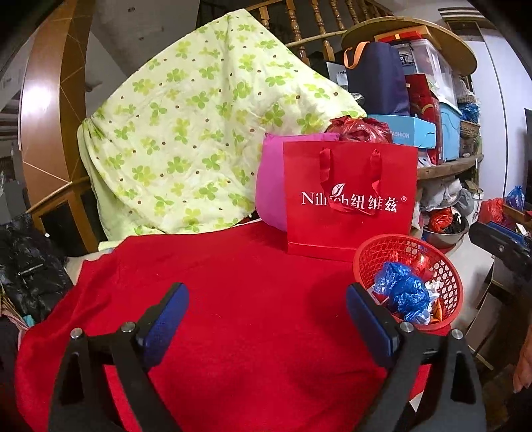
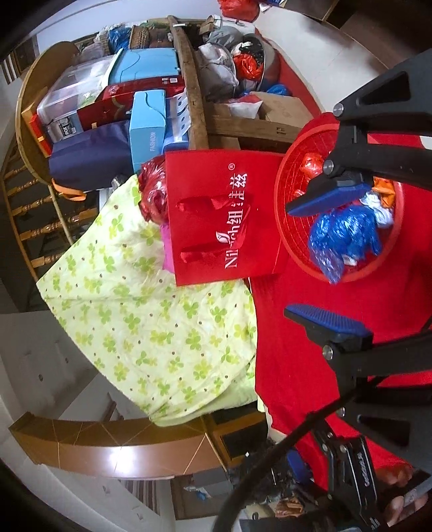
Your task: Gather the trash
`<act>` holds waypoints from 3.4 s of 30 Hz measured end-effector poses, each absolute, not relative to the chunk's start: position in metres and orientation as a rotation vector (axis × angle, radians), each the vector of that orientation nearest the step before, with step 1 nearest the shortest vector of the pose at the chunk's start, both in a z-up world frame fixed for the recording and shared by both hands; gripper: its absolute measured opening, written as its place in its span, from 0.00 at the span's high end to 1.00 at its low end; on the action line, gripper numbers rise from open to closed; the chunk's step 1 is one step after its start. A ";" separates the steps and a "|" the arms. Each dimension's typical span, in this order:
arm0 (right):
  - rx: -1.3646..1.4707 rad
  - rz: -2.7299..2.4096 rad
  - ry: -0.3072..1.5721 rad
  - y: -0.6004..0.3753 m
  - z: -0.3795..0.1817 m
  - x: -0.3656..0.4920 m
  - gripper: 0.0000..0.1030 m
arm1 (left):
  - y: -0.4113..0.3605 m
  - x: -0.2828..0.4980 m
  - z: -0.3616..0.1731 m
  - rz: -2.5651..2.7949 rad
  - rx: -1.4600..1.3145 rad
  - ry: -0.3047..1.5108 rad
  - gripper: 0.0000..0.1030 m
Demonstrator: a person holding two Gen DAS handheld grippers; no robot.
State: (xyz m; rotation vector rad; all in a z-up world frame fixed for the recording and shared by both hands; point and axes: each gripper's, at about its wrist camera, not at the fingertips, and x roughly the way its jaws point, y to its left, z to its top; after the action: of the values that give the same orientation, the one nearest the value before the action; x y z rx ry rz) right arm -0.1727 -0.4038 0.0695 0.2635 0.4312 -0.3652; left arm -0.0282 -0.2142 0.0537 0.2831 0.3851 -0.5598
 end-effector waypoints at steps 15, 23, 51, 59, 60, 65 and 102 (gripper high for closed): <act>0.231 -0.409 0.486 -0.383 0.081 -0.204 0.38 | -0.209 -0.053 0.066 -0.523 0.319 0.430 0.08; 0.220 -0.445 0.509 -0.377 0.089 -0.223 0.38 | -0.203 -0.061 0.072 -0.527 0.295 0.448 0.08; 0.148 -0.506 0.509 -0.360 0.103 -0.241 0.33 | -0.196 -0.072 0.080 -0.560 0.324 0.408 0.08; 0.145 -0.504 0.519 -0.359 0.100 -0.240 0.33 | -0.194 -0.072 0.079 -0.566 0.319 0.418 0.08; 0.147 -0.503 0.518 -0.359 0.101 -0.240 0.33 | -0.193 -0.072 0.079 -0.565 0.319 0.418 0.08; 0.170 -0.501 0.514 -0.359 0.098 -0.240 0.33 | -0.192 -0.072 0.079 -0.566 0.323 0.416 0.08; 0.262 -0.473 0.484 -0.365 0.083 -0.247 0.33 | -0.193 -0.083 0.079 -0.576 0.356 0.426 0.08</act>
State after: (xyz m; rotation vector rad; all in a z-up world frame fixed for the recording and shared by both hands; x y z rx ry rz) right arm -0.2469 -0.3653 0.0832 0.2618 0.4843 -0.4732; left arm -0.0830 -0.1925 0.0785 0.3560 0.4257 -0.5756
